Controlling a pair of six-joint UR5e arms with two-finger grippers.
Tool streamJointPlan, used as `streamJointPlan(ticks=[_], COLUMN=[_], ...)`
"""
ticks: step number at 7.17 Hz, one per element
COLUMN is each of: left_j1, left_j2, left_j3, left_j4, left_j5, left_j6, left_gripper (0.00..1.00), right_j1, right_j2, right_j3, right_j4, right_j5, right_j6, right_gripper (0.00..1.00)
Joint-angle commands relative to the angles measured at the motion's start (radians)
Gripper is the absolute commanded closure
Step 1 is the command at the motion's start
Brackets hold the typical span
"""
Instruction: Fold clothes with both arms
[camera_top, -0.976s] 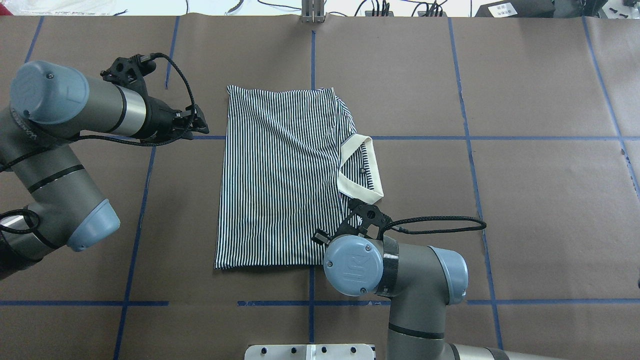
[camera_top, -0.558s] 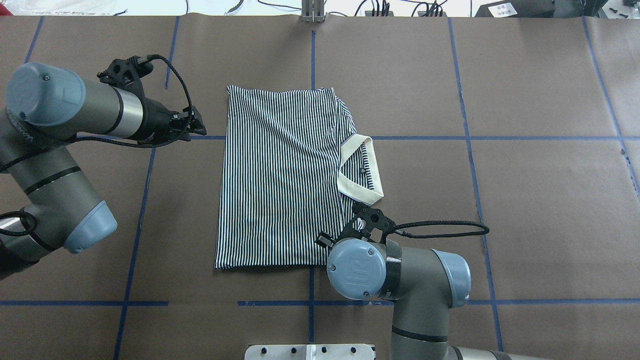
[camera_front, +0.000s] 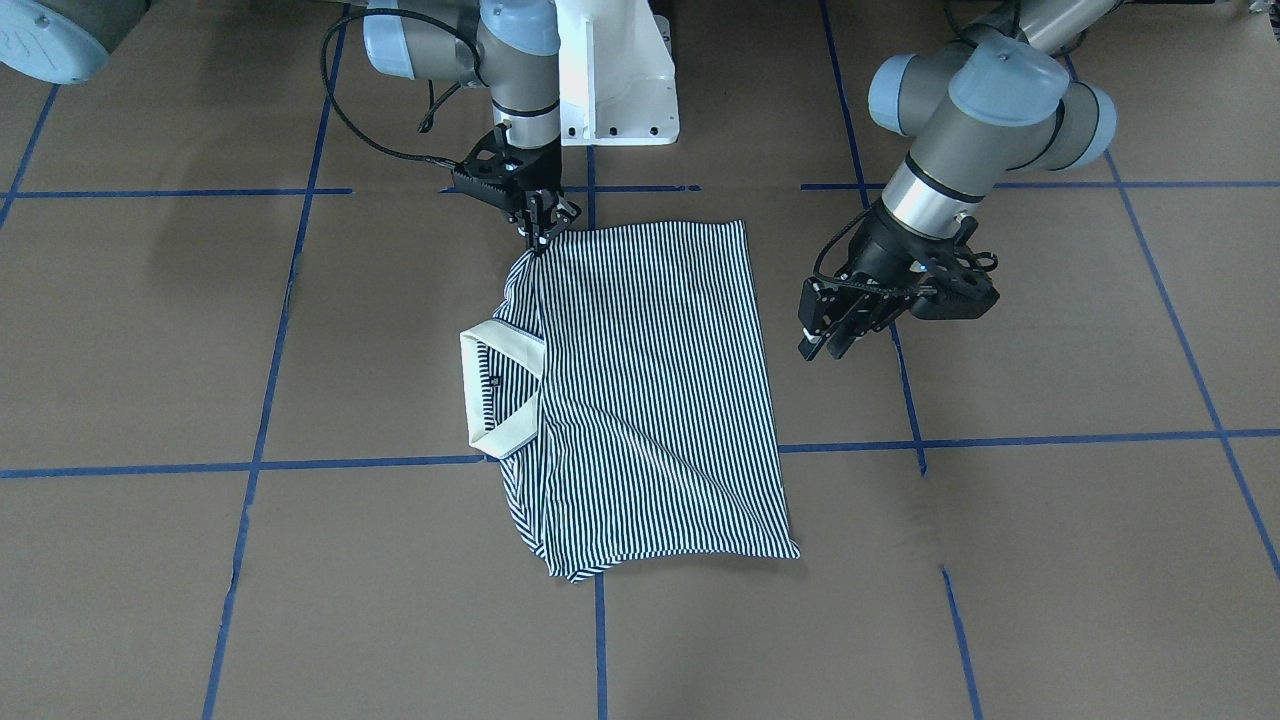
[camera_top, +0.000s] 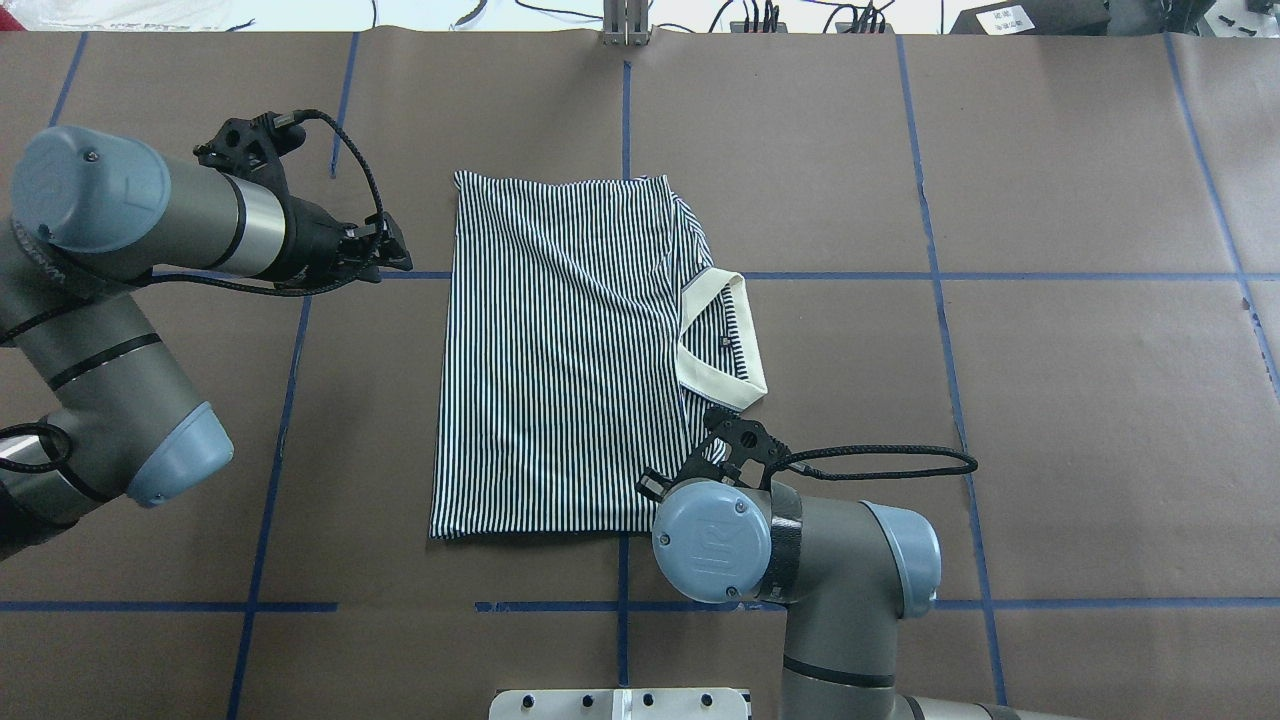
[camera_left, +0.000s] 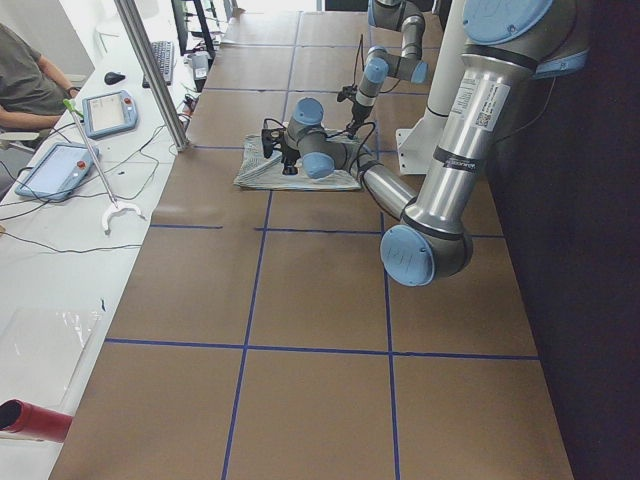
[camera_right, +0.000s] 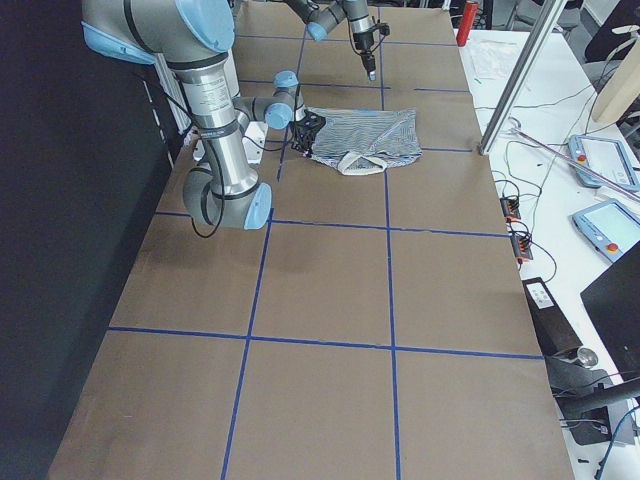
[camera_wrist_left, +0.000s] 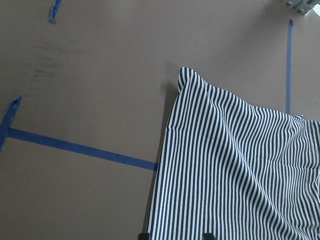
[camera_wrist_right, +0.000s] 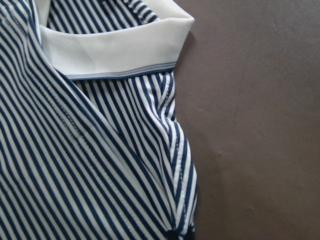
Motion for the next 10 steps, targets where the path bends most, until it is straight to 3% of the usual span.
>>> streamJointPlan(ticks=[1, 3, 4, 5, 6, 7, 8, 10], left_j1=[0.002, 0.014, 0.088, 0.207, 0.286, 0.345, 0.430, 0.462], left_j2=[0.000, 0.000, 0.040, 0.092, 0.132, 0.156, 0.158, 0.160], left_j3=[-0.002, -0.032, -0.125, -0.220, -0.250, -0.250, -0.239, -0.201], left_j4=[0.001, 0.013, 0.074, 0.100, 0.099, 0.099, 0.101, 0.099], left_j5=[0.000, 0.002, 0.020, 0.123, 0.177, 0.195, 0.287, 0.302], left_j6=[0.000, -0.084, -0.175, -0.299, -0.378, -0.441, -0.489, -0.508], left_gripper=[0.54, 0.53, 0.51, 0.50, 0.50, 0.50, 0.49, 0.49], right_j1=[0.000, 0.003, 0.003, 0.003, 0.001, 0.001, 0.001, 0.000], right_j2=[-0.002, -0.010, -0.033, -0.035, -0.033, -0.032, -0.030, -0.030], right_j3=[0.024, 0.050, 0.074, 0.082, 0.081, 0.082, 0.081, 0.082], right_j4=[0.000, -0.001, -0.001, -0.001, 0.000, 0.000, -0.001, -0.001], right_j5=[0.003, 0.003, 0.006, 0.006, 0.004, 0.004, 0.004, 0.004], right_j6=[-0.001, -0.003, -0.004, -0.004, -0.003, -0.003, -0.004, -0.003], right_gripper=[1.00, 1.00, 1.00, 1.00, 1.00, 1.00, 1.00, 1.00])
